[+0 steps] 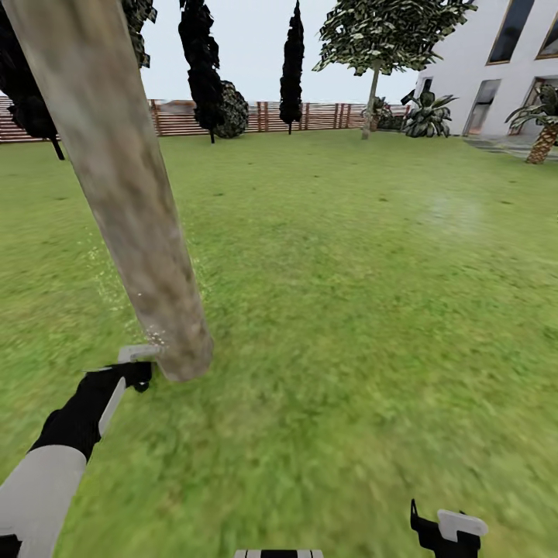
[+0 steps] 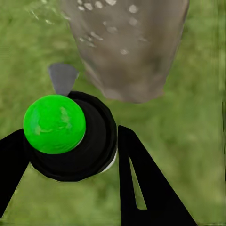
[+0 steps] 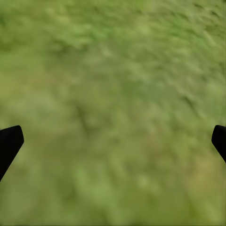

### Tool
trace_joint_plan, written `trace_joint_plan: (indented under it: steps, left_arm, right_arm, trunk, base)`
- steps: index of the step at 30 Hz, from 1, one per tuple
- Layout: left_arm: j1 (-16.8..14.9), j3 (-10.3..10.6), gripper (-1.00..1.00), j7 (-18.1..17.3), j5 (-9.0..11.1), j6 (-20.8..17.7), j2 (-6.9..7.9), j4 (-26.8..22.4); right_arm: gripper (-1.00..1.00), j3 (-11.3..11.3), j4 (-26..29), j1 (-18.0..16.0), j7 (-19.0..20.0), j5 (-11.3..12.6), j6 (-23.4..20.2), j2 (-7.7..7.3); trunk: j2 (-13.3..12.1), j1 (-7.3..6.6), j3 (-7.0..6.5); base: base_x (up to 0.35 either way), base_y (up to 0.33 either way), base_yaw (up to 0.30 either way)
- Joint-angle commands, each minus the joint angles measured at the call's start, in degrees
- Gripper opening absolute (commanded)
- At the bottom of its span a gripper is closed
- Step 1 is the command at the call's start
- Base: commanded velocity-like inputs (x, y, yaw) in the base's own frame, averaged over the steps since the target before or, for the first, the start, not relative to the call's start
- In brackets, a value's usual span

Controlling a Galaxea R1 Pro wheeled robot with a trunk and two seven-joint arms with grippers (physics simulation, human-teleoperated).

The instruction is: In the garden, pick up the pesticide atomizer on the floor and spray pesticide onto both trees until each tree trunk is fully covered.

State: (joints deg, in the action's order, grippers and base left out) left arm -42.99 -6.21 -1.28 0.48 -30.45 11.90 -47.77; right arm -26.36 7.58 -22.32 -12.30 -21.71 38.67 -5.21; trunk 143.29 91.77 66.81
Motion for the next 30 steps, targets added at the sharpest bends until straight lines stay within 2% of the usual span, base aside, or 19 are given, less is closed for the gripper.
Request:
trace_joint_plan:
  steps: [1,4,5,7,9,12,14,16,17,18,20,23,30]
  left_arm:
    - [0.01,0.12,-1.0,-2.7,0.15,0.02,1.02,-0.06]
    - [0.03,0.14,-1.0,-4.32,-0.19,0.02,1.71,-0.21]
    - [-0.03,0.08,-1.0,-4.45,-1.24,-0.32,1.59,-0.34]
    - [-0.26,0.03,-1.0,-4.53,-3.21,-3.31,1.45,-1.48]
    - [-0.57,-0.23,-1.0,-4.75,-3.7,-5.34,1.78,-2.51]
    - [-1.7,-0.6,-1.0,-5.1,-3.7,-7.69,5.64,-3.32]
    - [-1.58,-0.19,-1.0,-5.19,-3.92,-8.25,6.39,-3.16]
    - [-1.45,1.86,-1.0,-5.26,-3.88,-8.34,6.06,-3.29]
    - [-1.73,4.32,-1.0,-5.24,-3.63,-8.52,5.69,-3.65]
    - [-1.97,5.8,-1.0,-5.33,-3.29,-8.69,5.47,-4.5]
    - [-2.48,6.78,-1.0,-6.84,-1.78,-10.6,5.75,-6.23]
    - [-3.09,3.05,-1.0,-8.25,-1.39,-11.84,7.82,-6.63]
    - [-2.72,2.35,-1.0,-8.3,-1.28,-11.91,7.75,-7.83]
  right_arm:
    - [1.0,0.0,-0.01,0.0,0.0,0.01,0.0,0.02]
    - [1.0,-0.01,0.01,-0.01,-0.01,0.07,-0.04,-0.04]
    - [1.0,-0.01,0.02,0.0,-0.06,0.07,-0.03,-0.02]
    - [1.0,-0.01,0.02,0.0,-0.08,0.08,-0.07,-0.05]
    - [1.0,-0.02,0.05,0.0,-0.09,0.08,-0.08,-0.06]
    - [1.0,-0.01,0.04,-0.01,-0.09,0.08,-0.07,-0.06]
    - [1.0,-0.02,0.04,0.0,-0.09,0.08,-0.08,-0.06]
    - [1.0,-0.01,-0.02,-0.02,-0.09,0.08,-0.09,-0.06]
    - [1.0,-0.01,-0.02,-0.01,-0.09,0.09,-0.09,-0.06]
    - [1.0,-0.01,-0.02,0.0,-0.09,0.09,-0.09,-0.06]
    - [1.0,-0.01,-0.02,0.0,-0.09,0.09,-0.09,-0.06]
    - [1.0,-0.01,-0.02,0.0,-0.09,0.09,-0.09,-0.06]
    - [1.0,-0.01,-0.02,0.0,-0.09,0.09,-0.09,-0.06]
  trunk:
    - [0.0,0.0,0.0]
    - [0.0,0.0,0.0]
    - [0.0,0.0,0.0]
    - [0.0,0.0,0.0]
    - [0.0,0.0,0.0]
    - [0.0,0.0,0.0]
    - [0.0,0.0,0.0]
    - [0.0,0.0,0.0]
    - [0.0,0.0,0.0]
    - [0.0,0.0,0.0]
    - [0.0,0.0,0.0]
    - [0.0,0.0,0.0]
    - [0.0,0.0,0.0]
  base:
    - [0.0,0.0,0.0]
    - [-0.176,0.0,0.0]
    - [-0.074,0.0,0.0]
    - [-0.027,0.0,0.0]
    - [-0.008,0.0,0.0]
    - [-0.001,0.0,0.0]
    - [0.0,0.0,0.0]
    - [0.0,0.0,0.0]
    - [0.0,0.0,0.0]
    - [0.0,0.0,0.0]
    - [0.0,0.0,0.0]
    - [0.0,0.0,0.0]
    - [0.0,-0.154,0.128]
